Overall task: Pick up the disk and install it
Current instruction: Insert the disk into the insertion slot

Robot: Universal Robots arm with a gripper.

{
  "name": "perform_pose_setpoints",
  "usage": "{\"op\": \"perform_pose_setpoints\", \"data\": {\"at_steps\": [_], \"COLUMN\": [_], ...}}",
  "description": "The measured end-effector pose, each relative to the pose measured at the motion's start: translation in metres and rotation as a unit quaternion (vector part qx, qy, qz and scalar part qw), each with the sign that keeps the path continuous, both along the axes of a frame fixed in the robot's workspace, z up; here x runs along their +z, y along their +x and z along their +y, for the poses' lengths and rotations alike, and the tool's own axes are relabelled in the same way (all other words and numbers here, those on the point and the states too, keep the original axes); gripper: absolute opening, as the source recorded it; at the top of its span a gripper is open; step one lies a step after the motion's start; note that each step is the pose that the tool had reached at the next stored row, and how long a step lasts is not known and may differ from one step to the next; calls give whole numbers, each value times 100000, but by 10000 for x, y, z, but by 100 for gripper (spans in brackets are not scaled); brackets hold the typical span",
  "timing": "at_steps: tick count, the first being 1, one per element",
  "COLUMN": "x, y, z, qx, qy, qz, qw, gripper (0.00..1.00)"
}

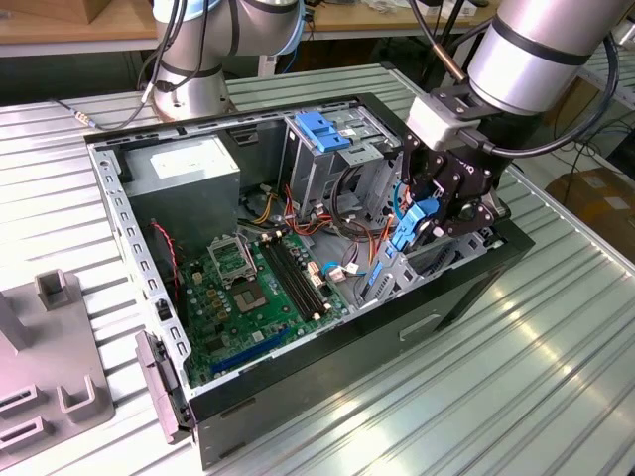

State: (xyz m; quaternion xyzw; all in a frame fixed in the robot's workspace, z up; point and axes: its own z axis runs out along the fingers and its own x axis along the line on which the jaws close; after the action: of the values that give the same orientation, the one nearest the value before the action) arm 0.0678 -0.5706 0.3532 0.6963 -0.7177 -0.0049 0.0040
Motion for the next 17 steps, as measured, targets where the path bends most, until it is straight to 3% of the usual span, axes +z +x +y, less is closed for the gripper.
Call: {"op": "perform_pose_setpoints", "data": {"at_steps": [9,10,17], "x": [-6,-3,-2], "y": [1,1,0], "z": [0,0,0], "qx": [4,5,2], "qy": [33,4,-14], "qz": [-5,-2,-1], "qw": [100000,100000,100000], "gripper": [38,45,43]}}
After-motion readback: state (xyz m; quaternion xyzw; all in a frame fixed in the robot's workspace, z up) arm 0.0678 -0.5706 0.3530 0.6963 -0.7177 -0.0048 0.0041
